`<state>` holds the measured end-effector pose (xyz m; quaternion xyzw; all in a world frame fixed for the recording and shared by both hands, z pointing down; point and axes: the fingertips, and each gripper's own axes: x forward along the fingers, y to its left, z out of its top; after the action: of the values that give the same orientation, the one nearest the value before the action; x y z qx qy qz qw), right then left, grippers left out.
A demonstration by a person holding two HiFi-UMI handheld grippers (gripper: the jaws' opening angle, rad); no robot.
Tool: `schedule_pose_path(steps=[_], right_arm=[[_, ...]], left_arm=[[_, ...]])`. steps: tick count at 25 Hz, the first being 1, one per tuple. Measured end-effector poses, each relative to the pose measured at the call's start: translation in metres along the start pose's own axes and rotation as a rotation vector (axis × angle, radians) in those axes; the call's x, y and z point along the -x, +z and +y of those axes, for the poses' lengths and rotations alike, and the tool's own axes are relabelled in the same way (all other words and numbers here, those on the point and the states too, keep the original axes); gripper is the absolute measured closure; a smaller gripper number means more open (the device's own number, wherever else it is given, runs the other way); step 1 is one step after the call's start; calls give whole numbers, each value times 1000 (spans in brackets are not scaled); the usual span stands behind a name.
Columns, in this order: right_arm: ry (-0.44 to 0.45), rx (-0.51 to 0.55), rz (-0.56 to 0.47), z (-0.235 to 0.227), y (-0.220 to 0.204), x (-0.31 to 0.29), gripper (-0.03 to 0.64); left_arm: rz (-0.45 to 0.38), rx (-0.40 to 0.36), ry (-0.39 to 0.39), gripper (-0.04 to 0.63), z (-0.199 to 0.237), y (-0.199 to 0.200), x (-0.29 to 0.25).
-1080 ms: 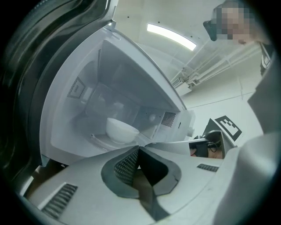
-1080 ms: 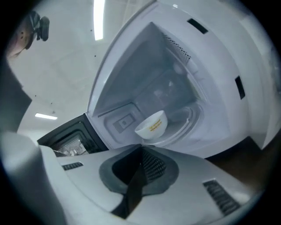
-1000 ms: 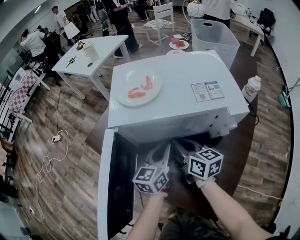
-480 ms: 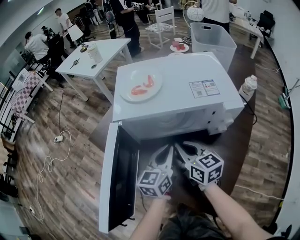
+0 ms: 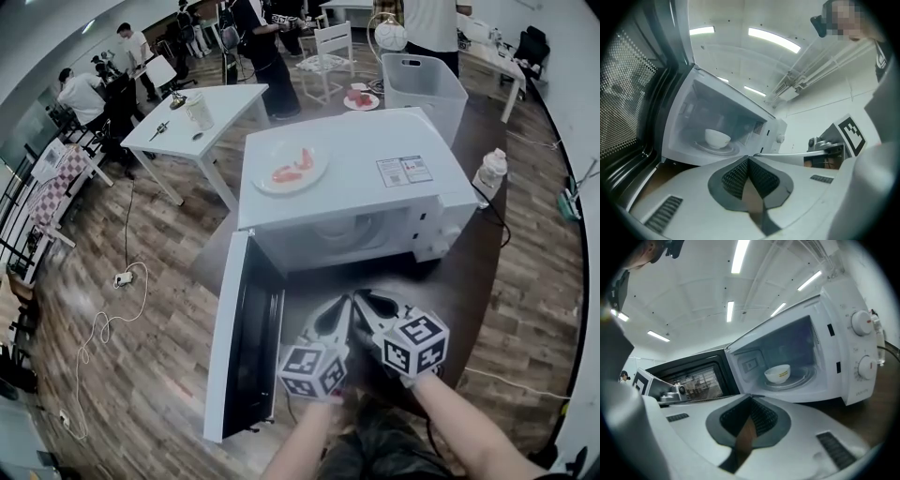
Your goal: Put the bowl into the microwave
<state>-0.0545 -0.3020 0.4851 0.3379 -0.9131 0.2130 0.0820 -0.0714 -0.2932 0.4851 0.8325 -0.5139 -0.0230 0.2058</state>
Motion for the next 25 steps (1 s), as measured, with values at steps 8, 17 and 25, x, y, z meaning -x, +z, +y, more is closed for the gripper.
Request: schedule_pose_path(steps=[8,17,25], right_arm=[[-4,39,-1,19,-6,21,614],[-6,71,18,42,-16,46,615],[-10,80,30,60,-30,68,615]], left_arm=[[0,-15,-9,595,-17,-2,22],[12,-24,-26,595,-37,-7,51],[8,-4,-28,595,-54,-17,77]])
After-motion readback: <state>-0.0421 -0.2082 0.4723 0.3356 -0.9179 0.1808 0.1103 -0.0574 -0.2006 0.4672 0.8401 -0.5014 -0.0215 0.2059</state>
